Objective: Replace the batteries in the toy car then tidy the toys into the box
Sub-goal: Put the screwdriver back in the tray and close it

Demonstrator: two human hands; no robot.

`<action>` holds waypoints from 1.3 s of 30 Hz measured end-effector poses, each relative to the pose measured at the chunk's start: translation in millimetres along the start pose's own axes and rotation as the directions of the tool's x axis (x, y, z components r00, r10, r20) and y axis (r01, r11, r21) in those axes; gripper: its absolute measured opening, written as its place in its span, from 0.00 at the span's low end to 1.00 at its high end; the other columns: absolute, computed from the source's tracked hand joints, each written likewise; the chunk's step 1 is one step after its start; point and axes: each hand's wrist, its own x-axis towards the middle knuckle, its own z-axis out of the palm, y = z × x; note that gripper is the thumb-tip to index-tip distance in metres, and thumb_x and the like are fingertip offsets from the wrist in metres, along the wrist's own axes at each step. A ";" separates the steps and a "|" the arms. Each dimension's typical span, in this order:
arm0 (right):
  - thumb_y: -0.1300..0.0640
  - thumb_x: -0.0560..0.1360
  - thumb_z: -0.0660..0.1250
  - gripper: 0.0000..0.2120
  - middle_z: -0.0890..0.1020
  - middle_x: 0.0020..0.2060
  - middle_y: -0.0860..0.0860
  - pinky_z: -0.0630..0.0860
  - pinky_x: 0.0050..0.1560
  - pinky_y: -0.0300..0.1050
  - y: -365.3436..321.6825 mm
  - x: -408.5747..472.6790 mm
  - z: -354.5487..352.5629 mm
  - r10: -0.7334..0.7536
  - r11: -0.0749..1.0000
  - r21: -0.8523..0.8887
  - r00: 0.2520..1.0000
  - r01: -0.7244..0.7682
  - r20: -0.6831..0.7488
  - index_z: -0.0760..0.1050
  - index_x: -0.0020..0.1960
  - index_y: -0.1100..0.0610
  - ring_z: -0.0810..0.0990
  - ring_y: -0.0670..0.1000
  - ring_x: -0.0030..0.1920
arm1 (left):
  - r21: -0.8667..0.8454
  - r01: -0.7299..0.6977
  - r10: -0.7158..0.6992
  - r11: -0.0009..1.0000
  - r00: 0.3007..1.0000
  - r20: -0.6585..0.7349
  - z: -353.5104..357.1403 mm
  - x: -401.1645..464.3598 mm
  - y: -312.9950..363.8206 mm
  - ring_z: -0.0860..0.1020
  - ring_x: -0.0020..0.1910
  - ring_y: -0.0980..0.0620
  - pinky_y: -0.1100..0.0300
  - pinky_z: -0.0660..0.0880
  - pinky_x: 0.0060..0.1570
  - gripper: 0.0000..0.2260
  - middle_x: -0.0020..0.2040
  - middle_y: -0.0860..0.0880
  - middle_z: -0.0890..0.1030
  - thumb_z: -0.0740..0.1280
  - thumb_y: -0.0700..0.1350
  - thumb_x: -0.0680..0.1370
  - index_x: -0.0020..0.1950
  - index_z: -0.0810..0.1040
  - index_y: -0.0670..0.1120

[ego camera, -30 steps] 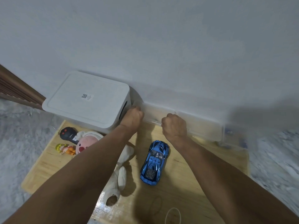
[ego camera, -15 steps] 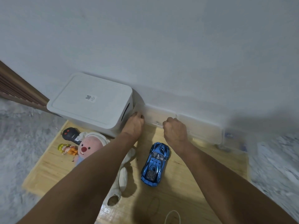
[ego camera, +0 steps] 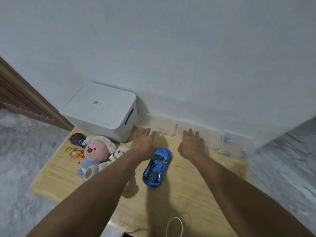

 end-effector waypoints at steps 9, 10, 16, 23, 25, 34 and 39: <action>0.63 0.77 0.60 0.34 0.46 0.78 0.57 0.50 0.76 0.57 30.7 -9.5 -7.3 -0.165 0.985 0.079 0.979 0.156 0.123 0.47 0.78 0.62 0.45 0.60 0.78 | -0.151 0.104 -0.106 0.983 0.994 -0.002 6.3 -47.0 7.0 0.58 0.76 0.44 0.46 0.59 0.73 0.30 0.77 0.44 0.60 0.65 0.46 0.77 0.77 0.58 0.46; 0.62 0.77 0.61 0.34 0.47 0.78 0.57 0.51 0.76 0.58 33.0 -11.1 -7.1 -0.153 0.987 0.071 0.983 0.146 0.106 0.48 0.78 0.61 0.46 0.60 0.78 | -0.165 0.102 -0.105 0.981 0.994 -0.011 5.9 -49.9 11.5 0.58 0.76 0.45 0.46 0.58 0.73 0.30 0.77 0.45 0.60 0.65 0.44 0.77 0.77 0.58 0.46; 0.57 0.77 0.63 0.36 0.47 0.78 0.57 0.52 0.75 0.61 54.3 -24.0 2.5 -0.030 1.000 -0.002 0.999 0.030 0.045 0.47 0.78 0.60 0.46 0.62 0.77 | -0.134 -0.013 0.012 0.991 1.000 -0.005 -4.8 -42.5 52.2 0.50 0.78 0.48 0.45 0.50 0.76 0.32 0.80 0.47 0.52 0.63 0.40 0.77 0.79 0.53 0.45; 0.58 0.77 0.63 0.40 0.42 0.78 0.60 0.49 0.77 0.57 72.2 -25.5 11.3 -0.031 0.999 -0.029 0.997 0.033 0.075 0.40 0.78 0.60 0.43 0.63 0.77 | 0.013 -0.178 0.178 0.984 0.983 0.049 -0.9 -2.8 91.4 0.42 0.79 0.49 0.42 0.43 0.75 0.36 0.80 0.48 0.43 0.61 0.44 0.77 0.79 0.44 0.44; 0.57 0.77 0.62 0.41 0.40 0.77 0.60 0.47 0.77 0.57 74.3 -24.0 14.0 -0.047 0.997 -0.062 0.994 0.053 0.098 0.38 0.78 0.61 0.41 0.63 0.77 | 0.036 -0.200 0.196 0.979 0.977 0.082 3.3 5.2 95.6 0.41 0.79 0.49 0.40 0.42 0.75 0.37 0.80 0.48 0.41 0.61 0.46 0.78 0.79 0.42 0.43; 0.57 0.78 0.60 0.40 0.39 0.77 0.61 0.46 0.77 0.57 82.8 -22.8 16.0 -0.094 0.988 -0.109 0.989 0.107 0.118 0.36 0.78 0.60 0.40 0.63 0.77 | 0.110 -0.192 0.178 0.975 0.976 0.124 23.6 15.3 97.0 0.46 0.79 0.45 0.42 0.43 0.75 0.37 0.80 0.48 0.40 0.64 0.49 0.77 0.79 0.45 0.46; 0.59 0.76 0.63 0.38 0.43 0.78 0.58 0.49 0.77 0.55 87.4 -21.4 1.6 -0.122 0.993 -0.001 0.992 0.122 0.038 0.45 0.78 0.60 0.44 0.60 0.78 | 0.054 -0.214 0.215 0.975 0.976 -0.022 16.2 22.3 96.3 0.54 0.76 0.45 0.44 0.46 0.76 0.34 0.78 0.47 0.56 0.66 0.46 0.74 0.77 0.56 0.47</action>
